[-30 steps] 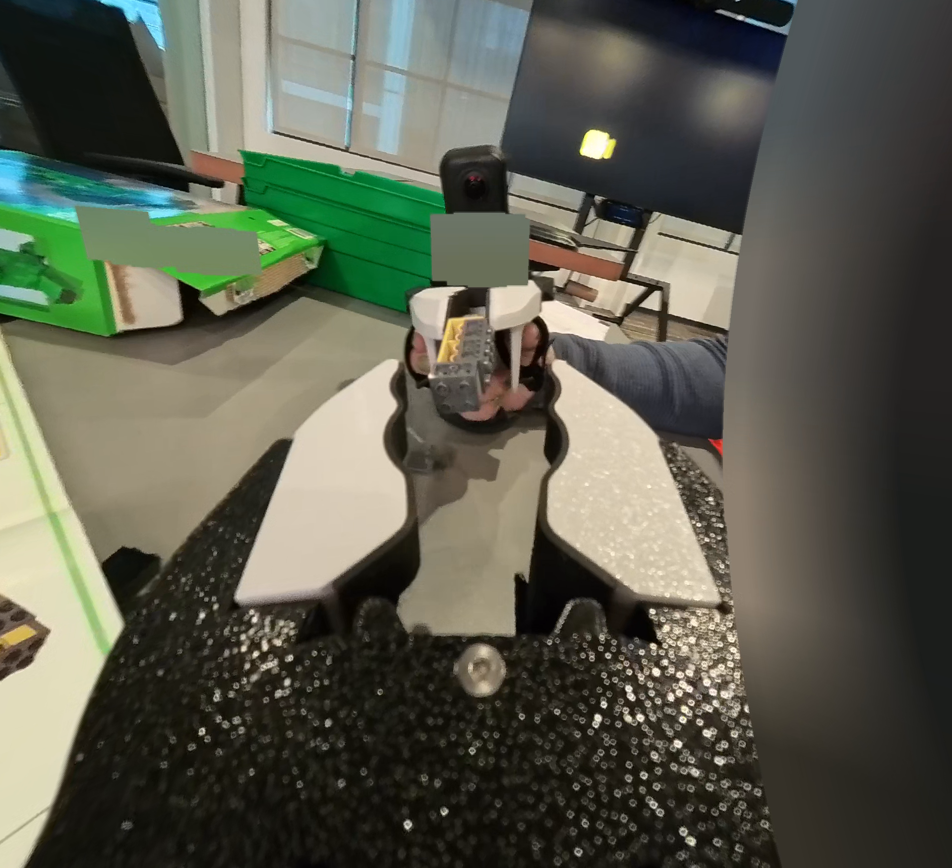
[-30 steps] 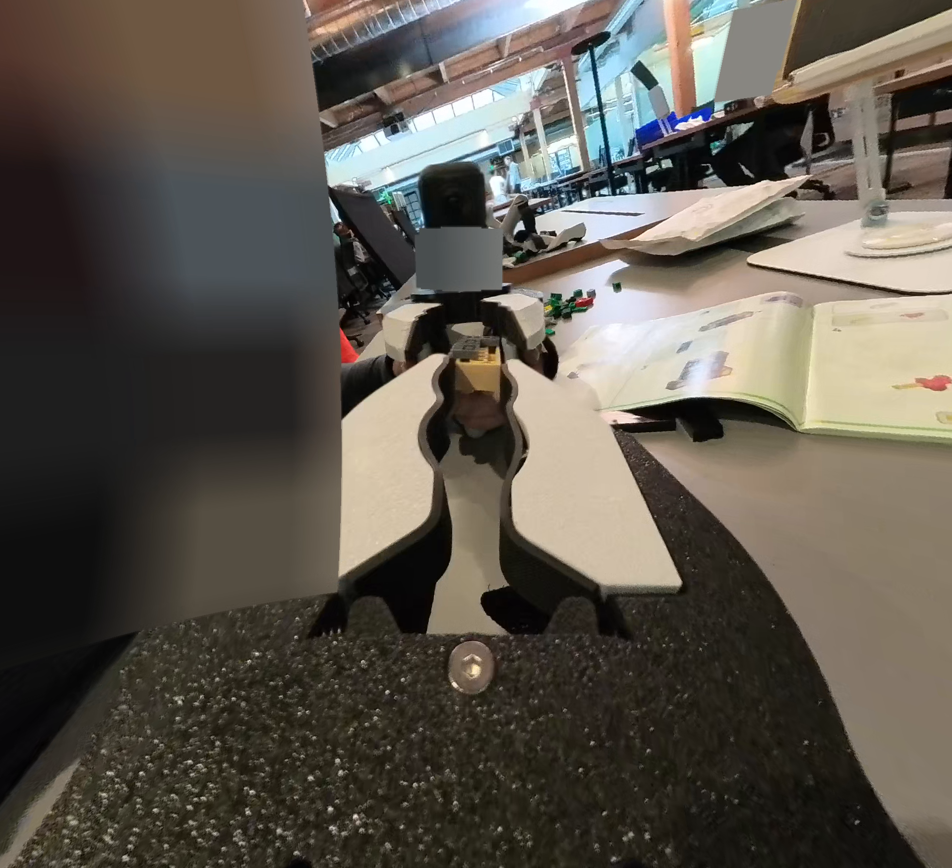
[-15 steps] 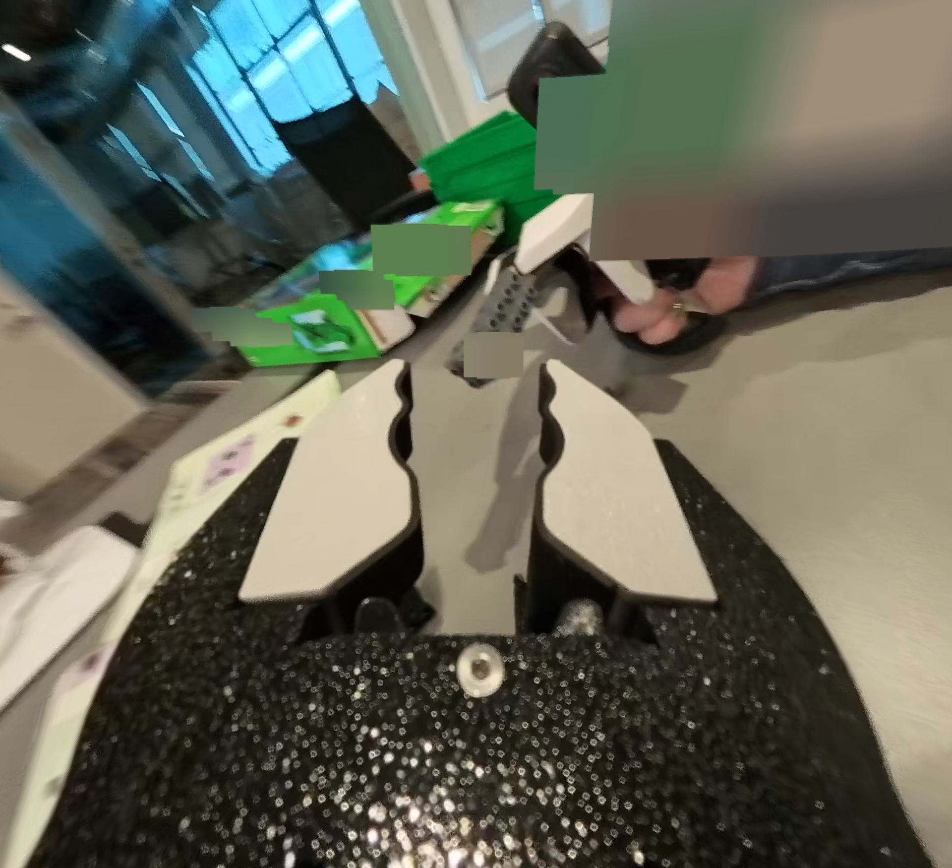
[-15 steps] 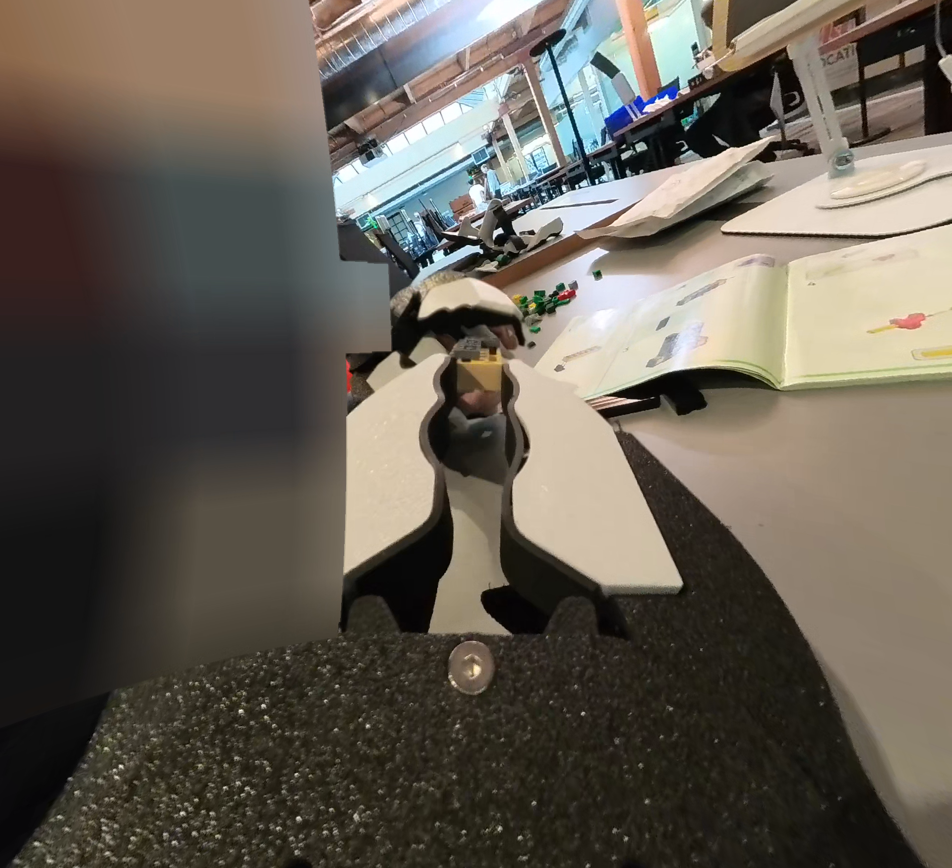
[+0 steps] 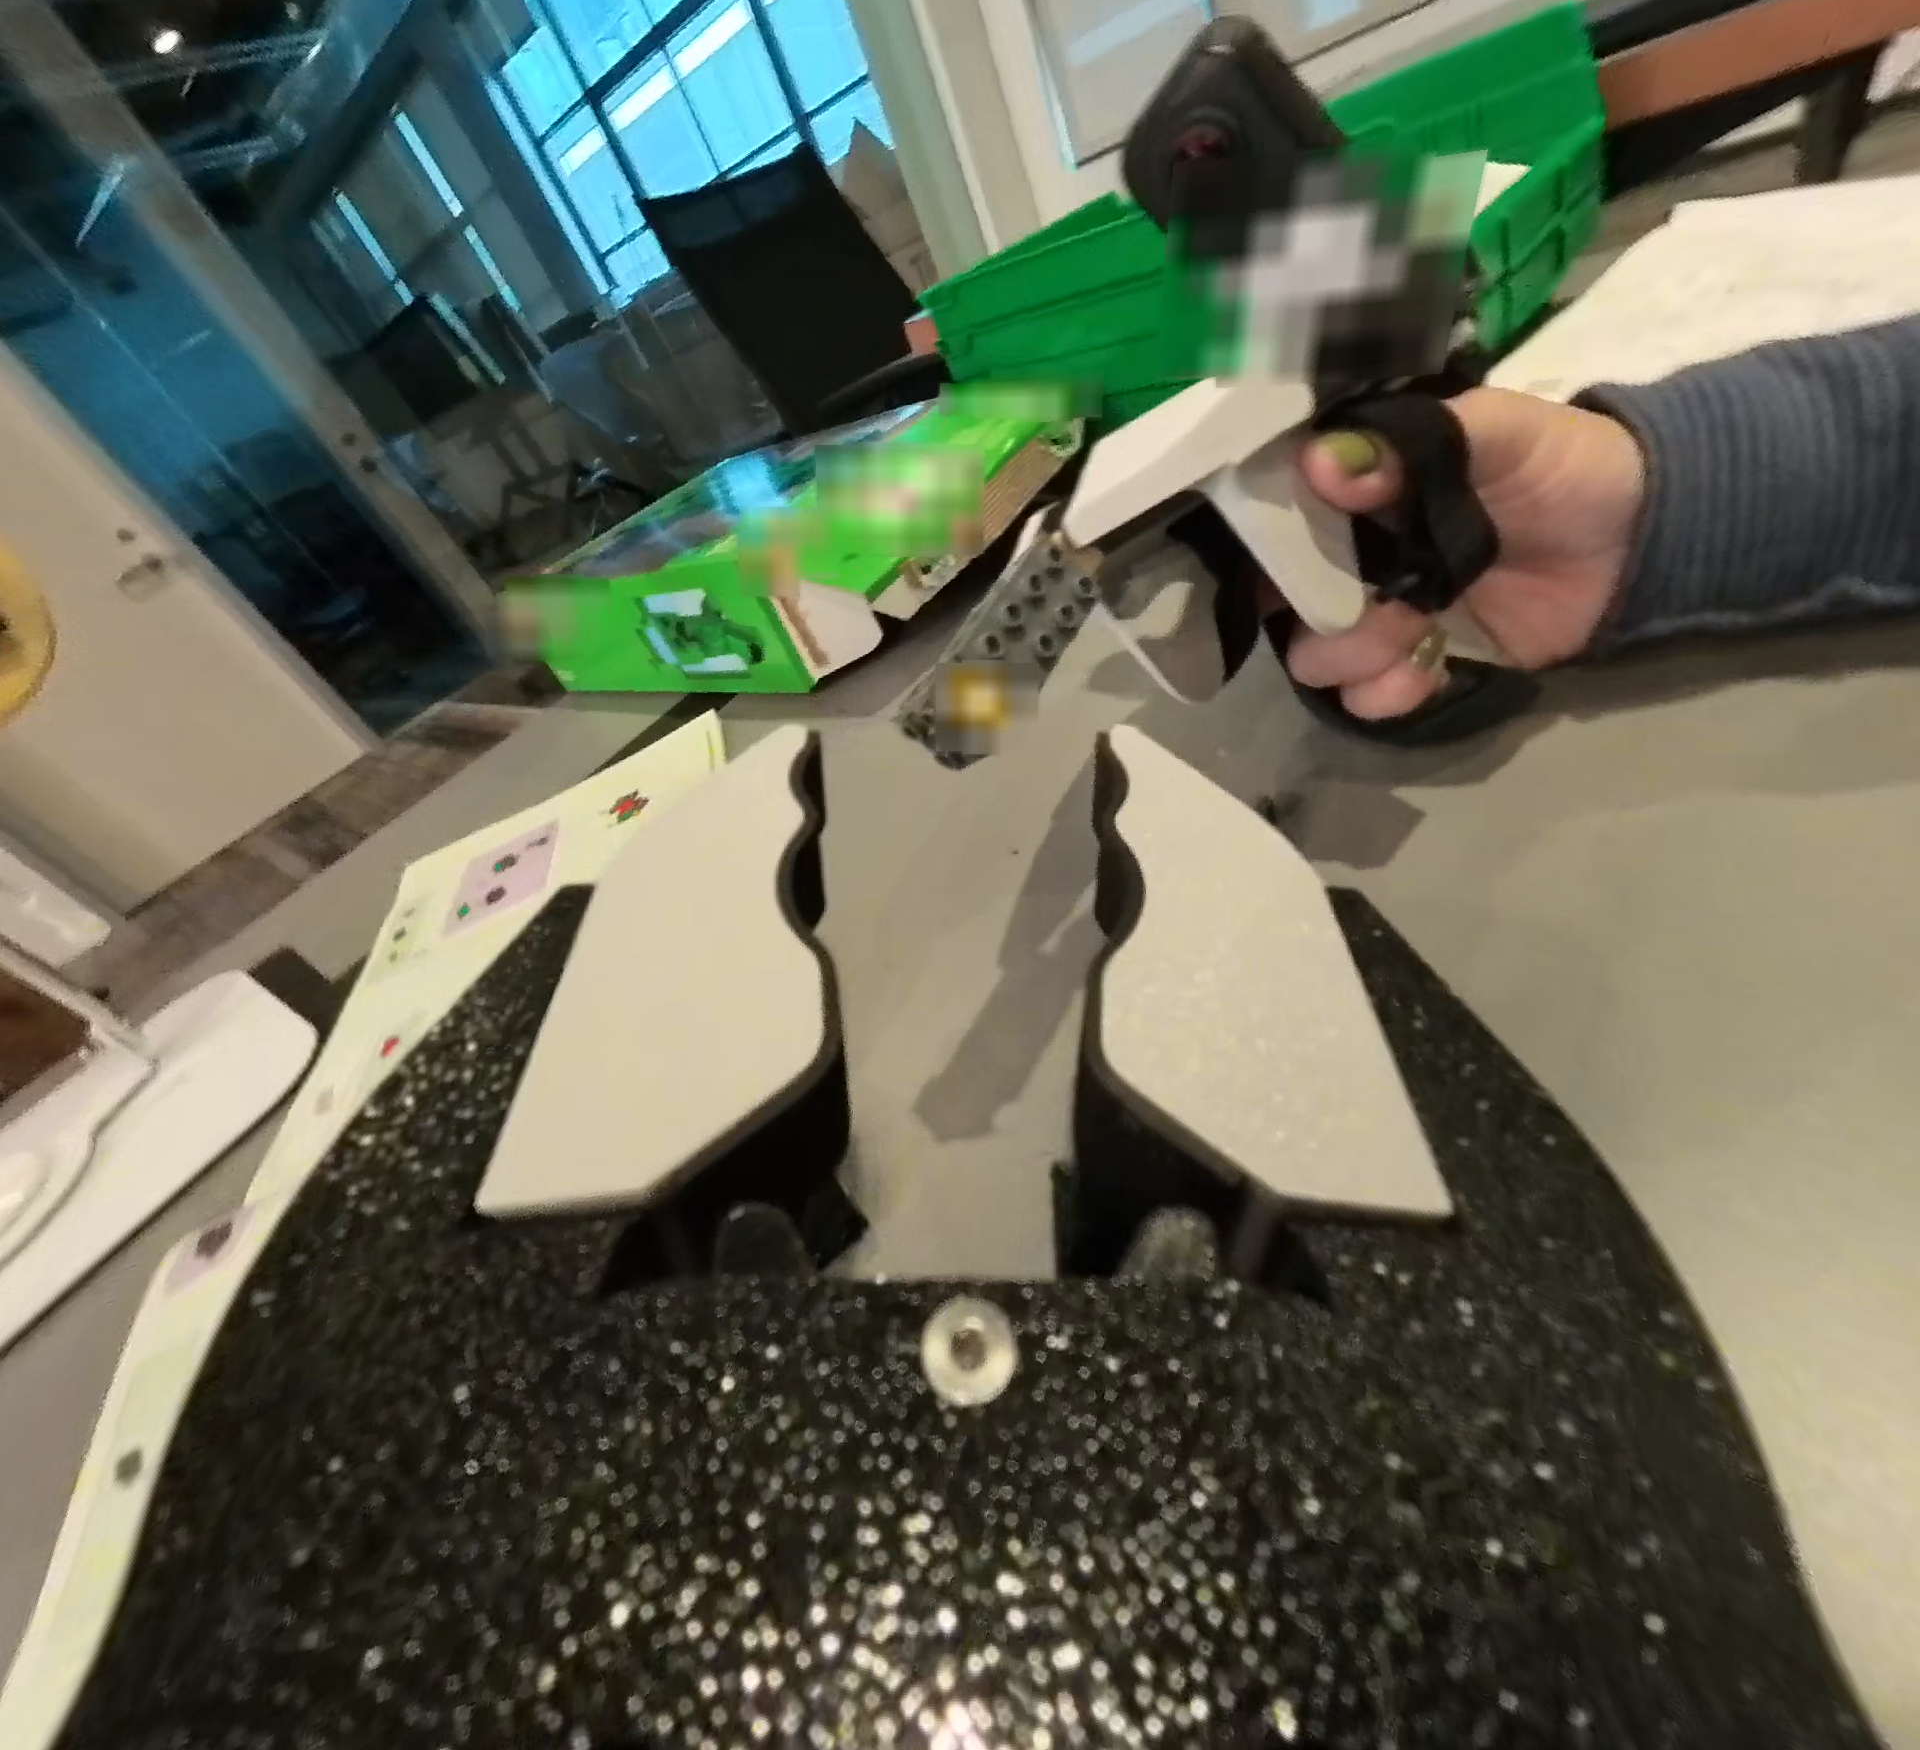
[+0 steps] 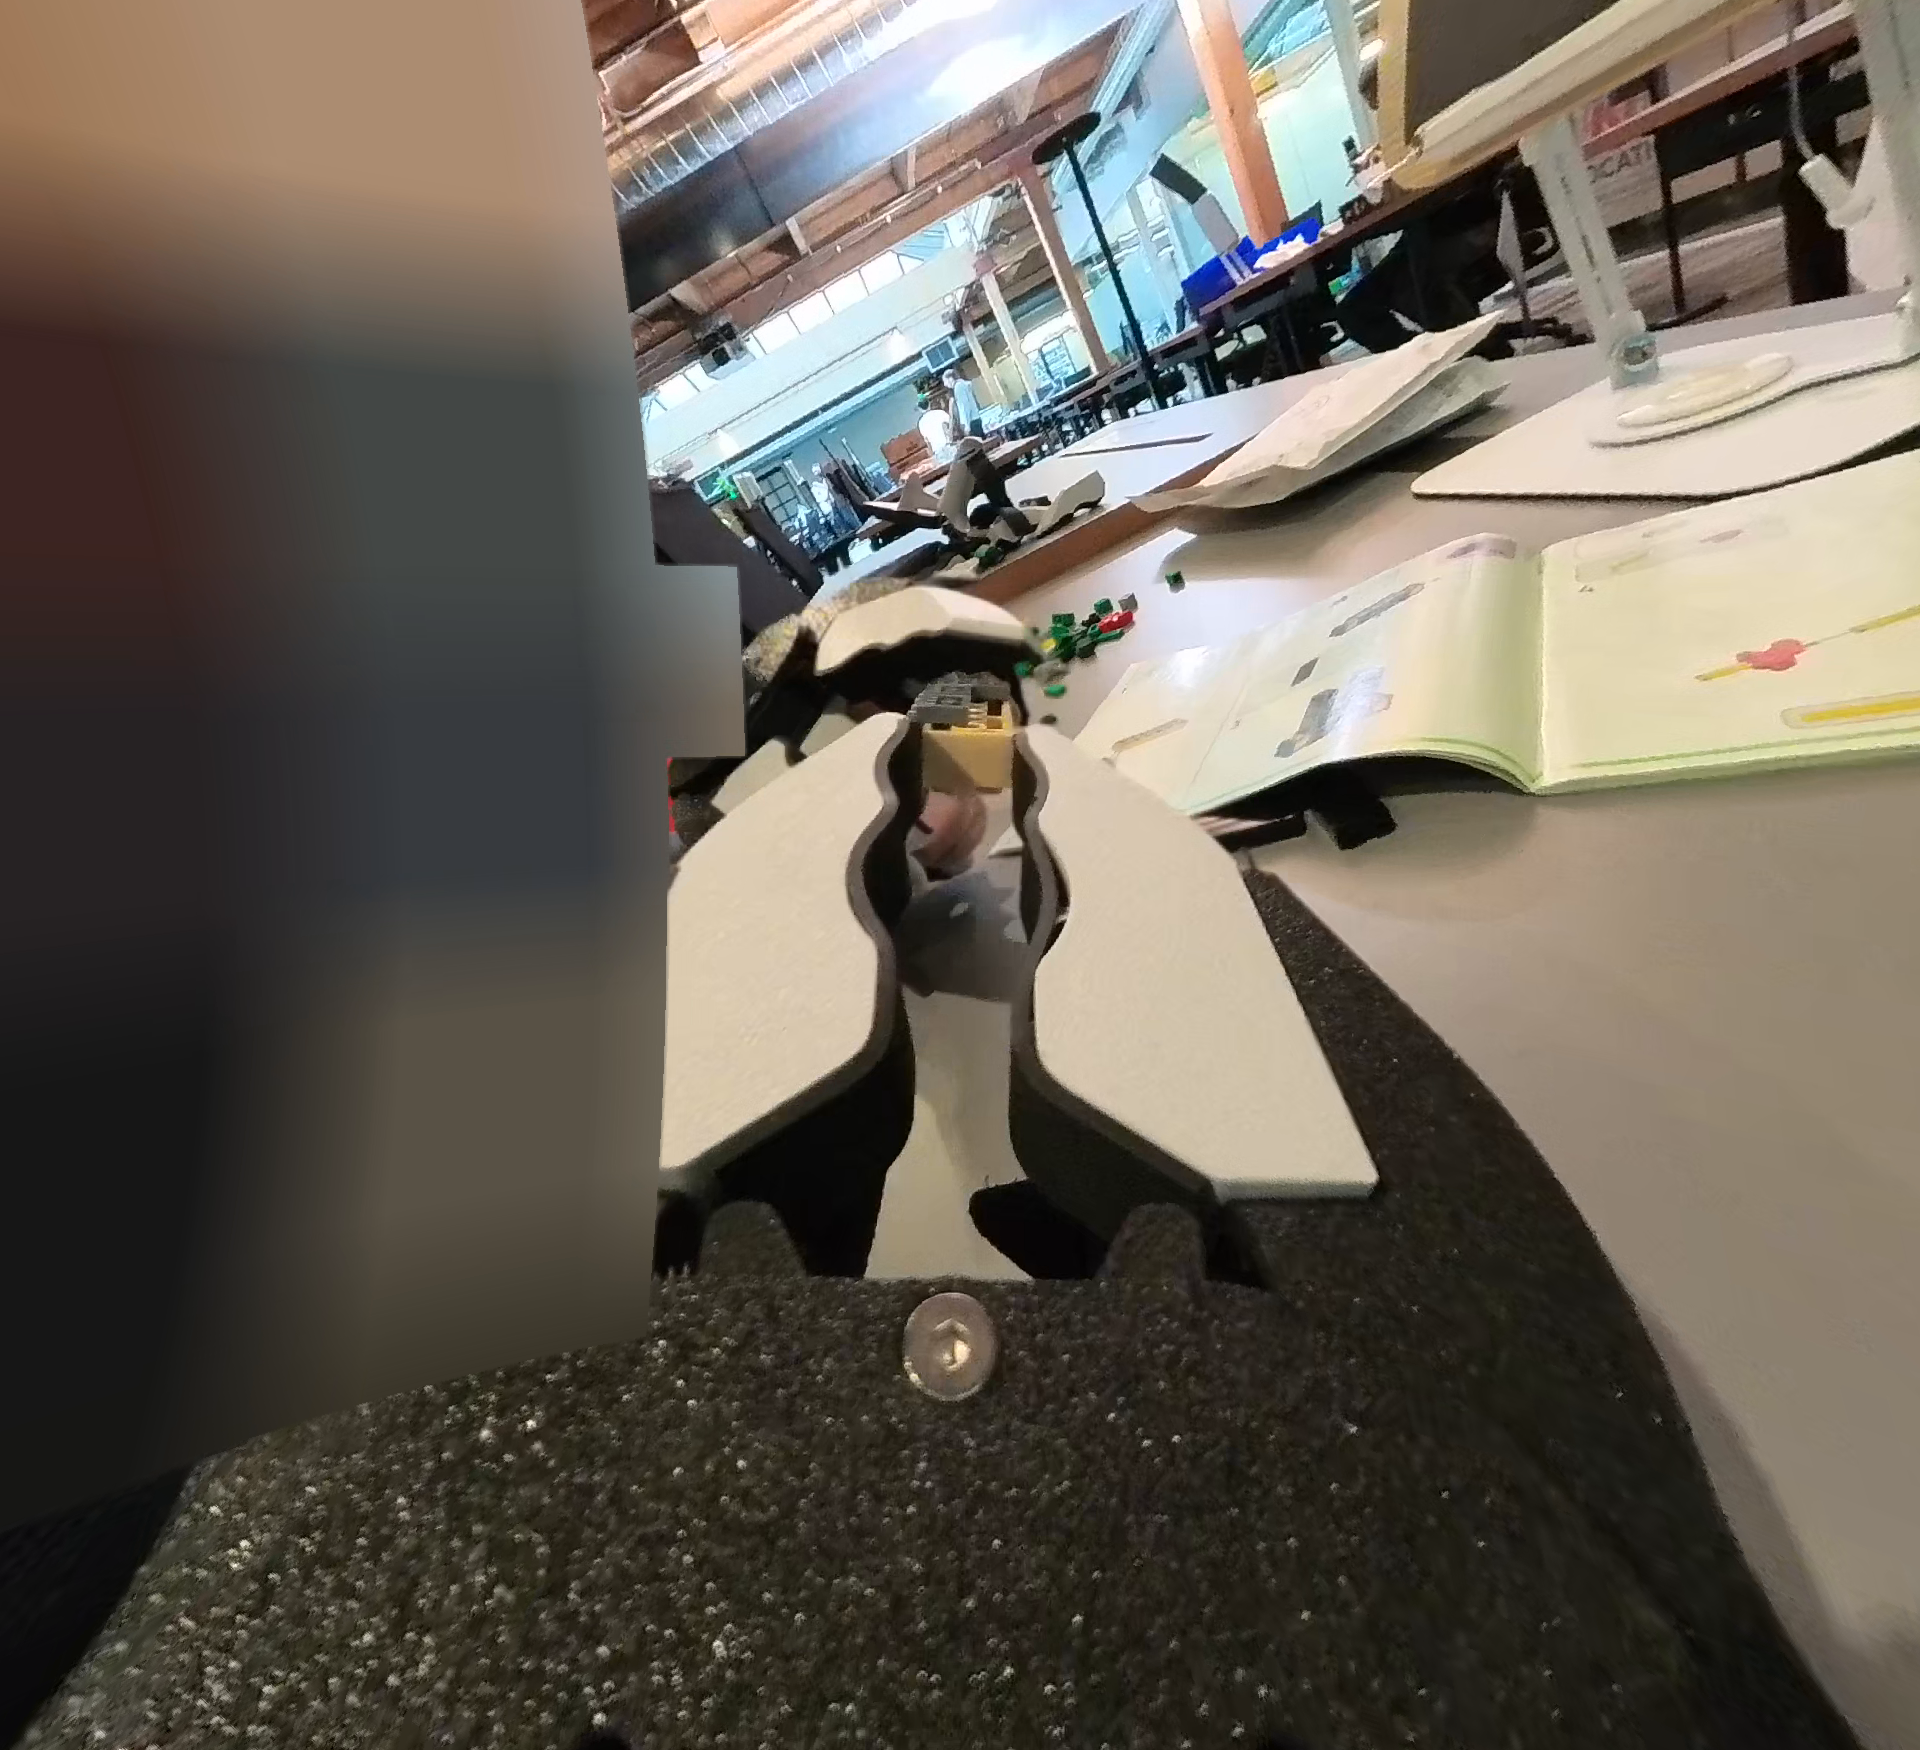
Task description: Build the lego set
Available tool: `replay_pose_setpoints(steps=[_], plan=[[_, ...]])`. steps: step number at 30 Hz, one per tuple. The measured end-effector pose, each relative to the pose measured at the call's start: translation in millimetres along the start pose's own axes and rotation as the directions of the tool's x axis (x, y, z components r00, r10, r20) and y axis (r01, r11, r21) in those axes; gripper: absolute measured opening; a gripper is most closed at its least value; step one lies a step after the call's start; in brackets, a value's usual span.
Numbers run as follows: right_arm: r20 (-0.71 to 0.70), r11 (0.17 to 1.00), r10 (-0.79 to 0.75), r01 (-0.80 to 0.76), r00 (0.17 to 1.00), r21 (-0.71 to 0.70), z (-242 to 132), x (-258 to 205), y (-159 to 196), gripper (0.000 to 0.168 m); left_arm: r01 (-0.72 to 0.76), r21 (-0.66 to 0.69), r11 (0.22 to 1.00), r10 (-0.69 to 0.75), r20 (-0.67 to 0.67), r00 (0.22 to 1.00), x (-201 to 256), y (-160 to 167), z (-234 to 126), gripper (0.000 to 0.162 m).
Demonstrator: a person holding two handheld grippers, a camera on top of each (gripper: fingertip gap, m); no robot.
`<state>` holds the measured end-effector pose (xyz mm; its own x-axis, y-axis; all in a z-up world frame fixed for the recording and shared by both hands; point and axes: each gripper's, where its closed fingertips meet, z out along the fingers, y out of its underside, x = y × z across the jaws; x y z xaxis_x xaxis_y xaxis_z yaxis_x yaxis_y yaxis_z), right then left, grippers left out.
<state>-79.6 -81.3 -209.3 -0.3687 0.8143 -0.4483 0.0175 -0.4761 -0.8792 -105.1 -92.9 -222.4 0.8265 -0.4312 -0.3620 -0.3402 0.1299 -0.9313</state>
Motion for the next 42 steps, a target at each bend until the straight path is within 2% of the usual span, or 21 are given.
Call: replay_pose_setpoints(steps=[5, 8, 12, 15, 26, 32, 36, 39, 42], plan=[[-0.053, 0.998, -0.053, 0.055, 0.997, 0.037, -2, 4, -6, 0.016, 0.170, -0.012, 0.985, -0.169, 0.021, 0.985, -6, 2, 2, 0.054], [-0.113, 0.994, -0.101, 0.104, 0.988, 0.022, -3, 8, -6, 0.016, 0.219, -0.021, 0.976, -0.218, 0.045, 0.975, -13, 6, 0, 0.054], [-0.322, 0.972, -0.202, 0.149, 0.925, -0.182, -10, 35, 7, 0.016, 0.239, -0.022, 0.971, -0.235, 0.106, 0.966, -26, 10, -4, 0.051], [-0.400, 0.910, -0.339, 0.188, 0.852, -0.370, -17, 48, 20, 0.016, 0.235, -0.024, 0.972, -0.231, 0.117, 0.966, -28, 11, -5, 0.050], [-0.390, 0.823, -0.496, 0.275, 0.776, -0.497, -21, 54, 31, 0.016, 0.245, -0.037, 0.969, -0.239, 0.111, 0.965, -27, 13, -3, 0.048], [-0.362, 0.738, -0.592, 0.303, 0.720, -0.603, -26, 59, 41, 0.016, 0.229, -0.051, 0.972, -0.223, 0.104, 0.969, -25, 14, -2, 0.048], [-0.334, 0.707, -0.596, 0.280, 0.730, -0.650, -31, 60, 49, 0.017, 0.235, -0.048, 0.971, -0.229, 0.105, 0.968, -25, 14, -2, 0.048], [-0.323, 0.718, -0.561, 0.254, 0.762, -0.648, -33, 57, 52, 0.026, 0.239, -0.049, 0.970, -0.233, 0.104, 0.967, -26, 14, -2, 0.048], [-0.322, 0.714, -0.567, 0.258, 0.758, -0.651, -42, 58, 47, 0.032, 0.239, -0.045, 0.970, -0.234, 0.104, 0.967, -26, 14, -2, 0.048]])
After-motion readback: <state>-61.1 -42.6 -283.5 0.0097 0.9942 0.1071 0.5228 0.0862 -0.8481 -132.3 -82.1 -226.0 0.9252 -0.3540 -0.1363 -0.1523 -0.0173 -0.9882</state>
